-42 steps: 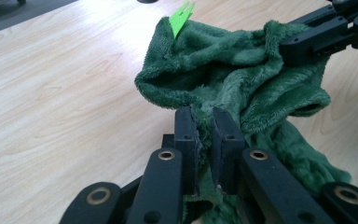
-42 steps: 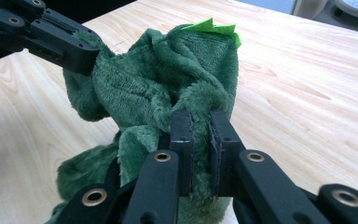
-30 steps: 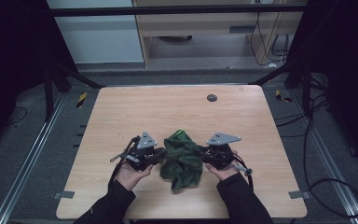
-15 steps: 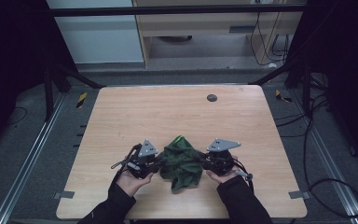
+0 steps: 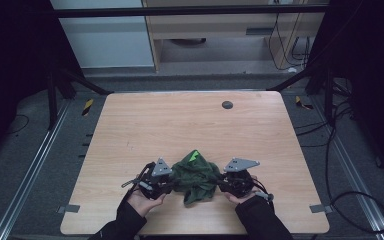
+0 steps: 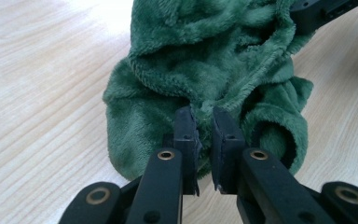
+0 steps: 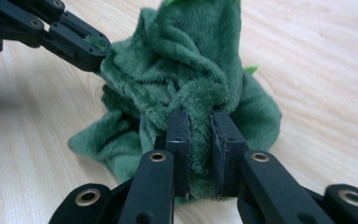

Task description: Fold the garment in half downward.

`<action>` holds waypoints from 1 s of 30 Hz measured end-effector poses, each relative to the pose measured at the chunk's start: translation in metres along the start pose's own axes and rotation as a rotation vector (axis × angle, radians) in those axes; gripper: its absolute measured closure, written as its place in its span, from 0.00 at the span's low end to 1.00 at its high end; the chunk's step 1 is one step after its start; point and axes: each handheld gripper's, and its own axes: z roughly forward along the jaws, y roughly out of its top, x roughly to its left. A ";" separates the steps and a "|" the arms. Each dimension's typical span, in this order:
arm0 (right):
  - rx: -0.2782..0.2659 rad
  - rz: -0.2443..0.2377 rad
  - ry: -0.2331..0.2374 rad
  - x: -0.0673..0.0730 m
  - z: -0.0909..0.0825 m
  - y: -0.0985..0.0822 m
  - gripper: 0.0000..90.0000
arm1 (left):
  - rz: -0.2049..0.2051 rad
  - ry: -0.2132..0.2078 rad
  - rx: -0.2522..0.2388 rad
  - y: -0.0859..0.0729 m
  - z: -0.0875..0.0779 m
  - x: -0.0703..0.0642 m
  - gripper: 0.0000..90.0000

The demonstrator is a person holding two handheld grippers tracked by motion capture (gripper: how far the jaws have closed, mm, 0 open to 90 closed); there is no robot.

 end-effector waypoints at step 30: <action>0.089 0.031 0.013 0.001 0.009 -0.017 0.81 | 0.016 -0.009 0.046 -0.013 0.009 -0.009 0.88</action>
